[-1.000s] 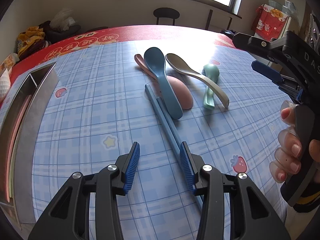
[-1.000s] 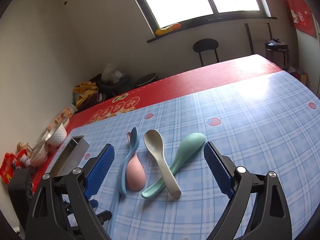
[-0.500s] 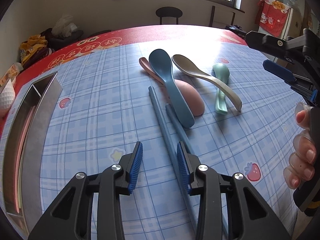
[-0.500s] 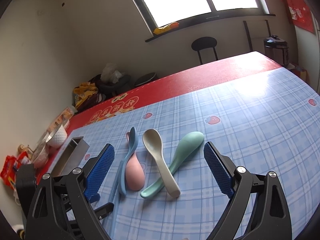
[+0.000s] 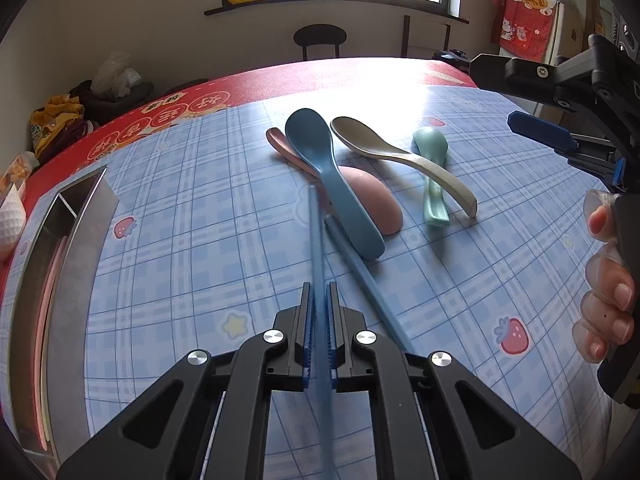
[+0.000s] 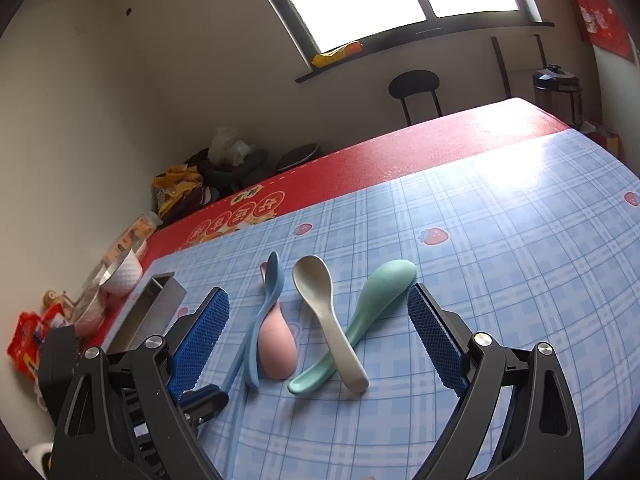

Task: Organize utensils
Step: 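Close the left gripper on the blue chopstick and lift it, then grasp the blue spoon by its handle with the right gripper while the left gripper holds the blue chopstick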

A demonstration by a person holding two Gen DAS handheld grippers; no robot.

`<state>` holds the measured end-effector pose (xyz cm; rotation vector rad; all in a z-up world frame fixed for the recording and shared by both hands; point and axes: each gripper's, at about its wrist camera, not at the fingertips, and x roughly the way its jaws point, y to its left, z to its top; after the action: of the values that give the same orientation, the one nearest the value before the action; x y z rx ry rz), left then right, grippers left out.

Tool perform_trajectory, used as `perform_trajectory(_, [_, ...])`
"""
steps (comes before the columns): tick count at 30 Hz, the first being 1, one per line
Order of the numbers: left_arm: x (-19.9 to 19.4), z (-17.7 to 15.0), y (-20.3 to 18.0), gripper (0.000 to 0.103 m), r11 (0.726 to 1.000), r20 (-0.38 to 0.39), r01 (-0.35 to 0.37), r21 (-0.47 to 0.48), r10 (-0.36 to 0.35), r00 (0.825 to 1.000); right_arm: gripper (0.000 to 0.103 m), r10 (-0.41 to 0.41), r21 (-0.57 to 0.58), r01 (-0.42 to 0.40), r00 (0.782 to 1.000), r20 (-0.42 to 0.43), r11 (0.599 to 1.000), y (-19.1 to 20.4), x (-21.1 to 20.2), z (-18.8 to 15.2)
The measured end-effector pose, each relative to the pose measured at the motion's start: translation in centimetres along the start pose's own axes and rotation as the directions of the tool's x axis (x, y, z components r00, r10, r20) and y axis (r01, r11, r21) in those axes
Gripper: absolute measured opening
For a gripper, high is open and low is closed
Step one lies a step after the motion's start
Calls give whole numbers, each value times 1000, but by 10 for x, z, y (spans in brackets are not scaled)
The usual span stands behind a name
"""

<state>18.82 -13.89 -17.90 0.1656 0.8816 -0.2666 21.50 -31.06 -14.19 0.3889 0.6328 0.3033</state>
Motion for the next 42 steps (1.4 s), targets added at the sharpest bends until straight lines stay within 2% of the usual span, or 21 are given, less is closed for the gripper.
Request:
perform_trajectory(7, [-12,-15,24,6,997,-6,-26,-71,25,1000,87,10,-14,-11,1000,-9,1000,4,3,-2])
perform_trajectory(11, [-23,-24,39,6,992,17,-64,-109,67,998,87,20,-35,-20,1000,-9,999,8,4,-4])
perform_trajectory(14, [-28,-29,52,6,985,33,-62,-163,69,997,85,22,-65,-24,1000,-19,998,14,6,-5])
perform_trajectory(15, [-30,-29,55,6,982,45,-59,-179,68,997,80,22,-75,-24,1000,-21,997,16,6,-5])
perform_trajectory(18, [-39,-30,53,6,982,94,-69,-178,87,992,77,31,-113,-33,999,-18,993,22,6,-7])
perform_trajectory(20, [-43,-31,55,6,981,111,-61,-185,82,990,70,29,-142,-32,999,-28,989,27,9,-10])
perform_trajectory(25, [-47,-35,71,6,965,139,12,-264,26,990,46,41,-185,-52,997,-64,981,36,17,-12])
perform_trajectory(27, [-50,-36,74,6,960,156,35,-277,9,988,36,28,-211,-43,997,-74,976,44,20,-11])
perform_trajectory(30, [-53,-38,76,6,958,180,66,-281,-15,984,33,2,-272,-36,992,-126,962,61,31,-15])
perform_trajectory(37, [-62,-43,86,6,934,243,135,-330,-55,969,33,-112,-374,17,965,-235,927,88,72,-26])
perform_trajectory(42, [-66,-46,90,6,925,269,160,-344,-66,961,33,-216,-443,87,944,-249,892,101,93,-30])
